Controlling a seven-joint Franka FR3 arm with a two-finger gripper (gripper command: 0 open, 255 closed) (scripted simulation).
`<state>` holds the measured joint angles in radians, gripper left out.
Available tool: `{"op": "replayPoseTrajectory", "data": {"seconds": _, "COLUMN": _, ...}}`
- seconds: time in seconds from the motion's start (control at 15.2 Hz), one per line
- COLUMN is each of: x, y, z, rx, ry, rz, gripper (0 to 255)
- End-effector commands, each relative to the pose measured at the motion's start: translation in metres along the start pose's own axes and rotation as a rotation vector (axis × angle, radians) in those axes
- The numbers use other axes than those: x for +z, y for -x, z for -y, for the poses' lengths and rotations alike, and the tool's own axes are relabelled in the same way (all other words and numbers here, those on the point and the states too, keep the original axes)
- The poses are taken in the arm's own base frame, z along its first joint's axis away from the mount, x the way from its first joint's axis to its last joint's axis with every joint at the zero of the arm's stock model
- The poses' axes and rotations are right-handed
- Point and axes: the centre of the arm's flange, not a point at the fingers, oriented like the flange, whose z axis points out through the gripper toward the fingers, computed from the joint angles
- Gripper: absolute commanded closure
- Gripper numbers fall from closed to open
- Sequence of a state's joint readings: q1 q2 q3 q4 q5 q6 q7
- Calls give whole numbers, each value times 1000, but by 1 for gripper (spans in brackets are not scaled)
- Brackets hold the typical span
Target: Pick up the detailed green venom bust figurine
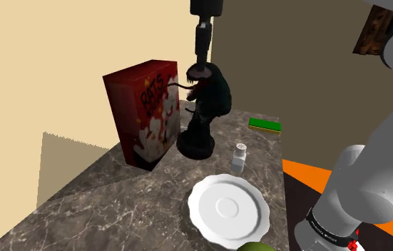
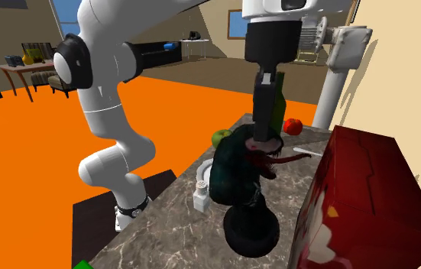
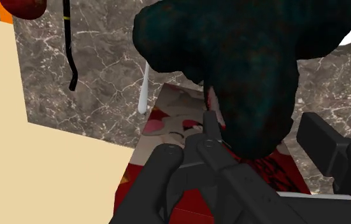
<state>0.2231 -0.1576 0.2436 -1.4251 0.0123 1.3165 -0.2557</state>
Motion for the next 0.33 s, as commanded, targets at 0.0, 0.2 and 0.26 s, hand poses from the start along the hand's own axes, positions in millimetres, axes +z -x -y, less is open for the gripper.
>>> {"op": "replayPoseTrajectory", "data": {"seconds": 0.0, "x": -12, "y": 0, "z": 0, "rx": 0, "ry": 1, "rz": -3, "gripper": 255}}
{"op": "replayPoseTrajectory", "data": {"seconds": 0.2, "x": -23, "y": 0, "z": 0, "rx": 0, "ry": 1, "rz": -3, "gripper": 255}}
{"op": "replayPoseTrajectory", "data": {"seconds": 0.26, "x": -23, "y": 0, "z": 0, "rx": 0, "ry": 1, "rz": -3, "gripper": 255}}
